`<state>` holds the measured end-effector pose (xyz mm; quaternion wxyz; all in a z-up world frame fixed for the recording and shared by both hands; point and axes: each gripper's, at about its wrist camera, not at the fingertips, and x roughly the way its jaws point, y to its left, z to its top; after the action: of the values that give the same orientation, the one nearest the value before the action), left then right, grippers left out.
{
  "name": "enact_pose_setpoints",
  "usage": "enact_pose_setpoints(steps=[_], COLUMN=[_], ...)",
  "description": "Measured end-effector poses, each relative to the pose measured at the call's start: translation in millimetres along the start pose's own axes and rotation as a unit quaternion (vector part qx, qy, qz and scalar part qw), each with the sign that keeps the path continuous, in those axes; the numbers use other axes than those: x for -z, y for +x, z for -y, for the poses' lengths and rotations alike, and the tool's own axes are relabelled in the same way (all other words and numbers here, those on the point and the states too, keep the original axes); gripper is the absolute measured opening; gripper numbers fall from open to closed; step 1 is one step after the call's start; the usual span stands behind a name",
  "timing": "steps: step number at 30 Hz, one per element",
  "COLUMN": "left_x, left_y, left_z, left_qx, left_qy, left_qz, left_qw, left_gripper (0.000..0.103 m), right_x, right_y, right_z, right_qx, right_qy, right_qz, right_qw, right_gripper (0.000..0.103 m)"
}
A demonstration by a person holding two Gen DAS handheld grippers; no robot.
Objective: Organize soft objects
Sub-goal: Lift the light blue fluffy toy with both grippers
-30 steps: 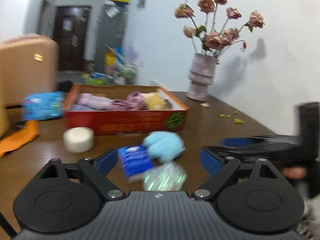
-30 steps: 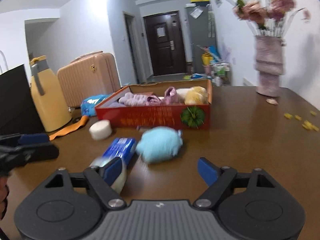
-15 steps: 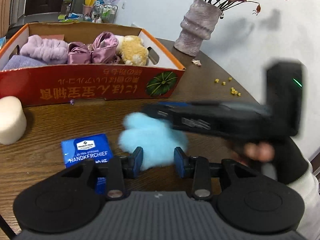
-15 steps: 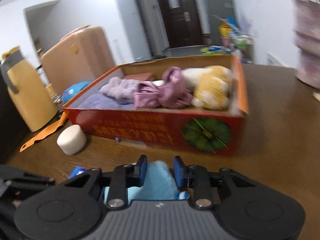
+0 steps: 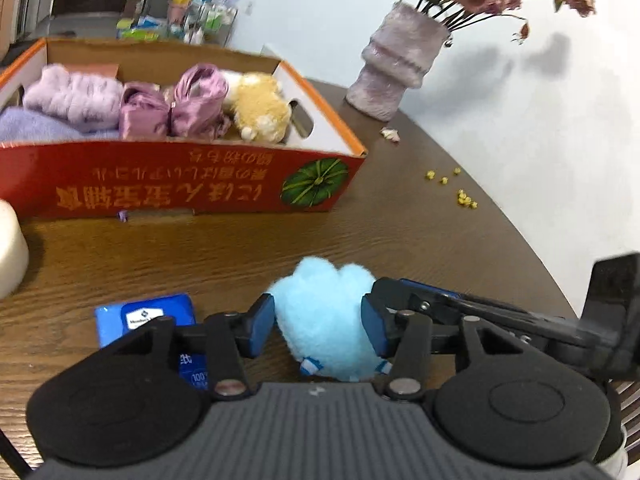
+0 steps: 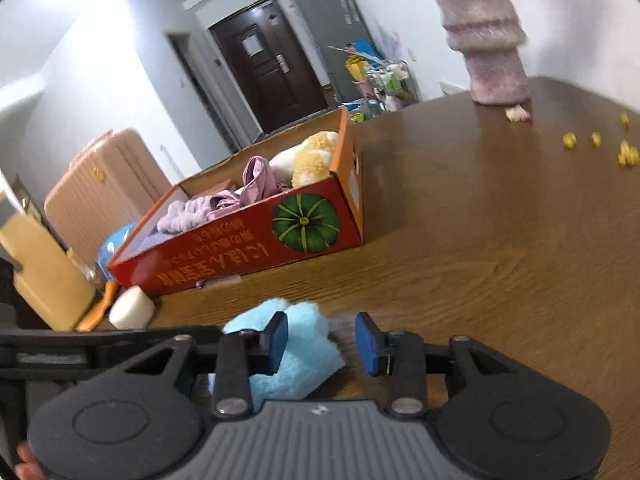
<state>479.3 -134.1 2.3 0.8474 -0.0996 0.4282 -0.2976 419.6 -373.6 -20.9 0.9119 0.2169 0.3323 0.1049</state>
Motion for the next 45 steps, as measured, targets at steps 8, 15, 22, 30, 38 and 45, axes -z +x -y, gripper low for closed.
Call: enact_pose_setpoints(steps=[8,15,22,30,38,45], left_x=[1,12,58,53,44,41], left_y=[7,-66,-109,-63,-30,-28], left_z=[-14,30,48,34,20,17], left_qx=[0.032,0.097,0.020,-0.012,0.003,0.006], left_qy=[-0.067,-0.025,-0.005,-0.055,-0.085,-0.085], left_qz=[-0.008,0.044,0.076,0.033,0.009,0.015], left_qw=[0.9972,0.9940,0.9969,0.9979,0.9963,0.9963], left_gripper=[0.032,0.013,0.033,0.058,0.047,0.038], right_x=[6,16,47,54,55,54], right_y=[3,-62,-106,-74,-36,-39], right_z=[6,-27,-36,8,19,25], right_qx=[-0.037,-0.105,-0.040,-0.035,-0.065,-0.086], right_qy=[0.038,0.036,-0.015,0.049,0.114,0.143], right_qz=[0.004,0.043,0.050,0.020,0.005,0.015], right_qw=[0.999,0.993,0.998,0.998,0.991,0.986], right_gripper=[0.022,0.002,0.021,0.044,0.040,0.018])
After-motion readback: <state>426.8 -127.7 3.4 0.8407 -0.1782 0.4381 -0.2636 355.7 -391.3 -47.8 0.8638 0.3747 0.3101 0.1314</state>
